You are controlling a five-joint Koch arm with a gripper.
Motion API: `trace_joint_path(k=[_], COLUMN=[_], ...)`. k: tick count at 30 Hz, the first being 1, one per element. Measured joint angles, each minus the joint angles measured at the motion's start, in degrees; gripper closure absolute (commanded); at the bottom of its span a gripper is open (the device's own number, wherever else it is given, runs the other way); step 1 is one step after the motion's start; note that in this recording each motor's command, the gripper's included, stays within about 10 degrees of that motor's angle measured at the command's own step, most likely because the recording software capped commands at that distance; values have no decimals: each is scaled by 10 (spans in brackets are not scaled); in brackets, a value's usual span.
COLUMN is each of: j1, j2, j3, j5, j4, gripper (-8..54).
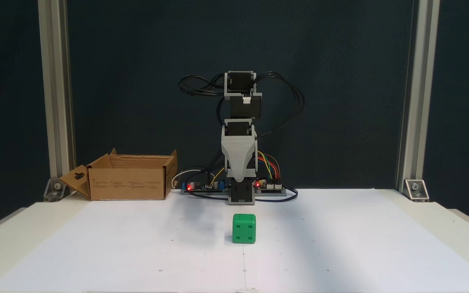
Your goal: Grasp a green dice and put it in the bin.
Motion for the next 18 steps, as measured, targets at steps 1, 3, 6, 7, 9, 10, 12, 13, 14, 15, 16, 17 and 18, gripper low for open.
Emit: trace_joint_path(k=[1, 3, 6, 7, 9, 10, 12, 13, 14, 15, 16, 17, 18], j1=[0, 0, 0, 0, 0, 0, 0, 0, 0, 0, 0, 0, 0], j2=[1, -8, -25, -29, -33, -41, -50, -54, -62, -72, -83, -89, -97], j3=[0, 0, 0, 0, 0, -3, -11, -19, -30, -41, -47, -47, -47], j5=[1, 1, 1, 0, 1, 1, 4, 7, 9, 9, 9, 9, 9], j4=[0, 0, 0, 0, -1, -1, -2, -1, -1, -2, -3, -3, -2], gripper=[68, 63, 62, 54, 47, 47, 45, 37, 29, 28, 26, 23, 23])
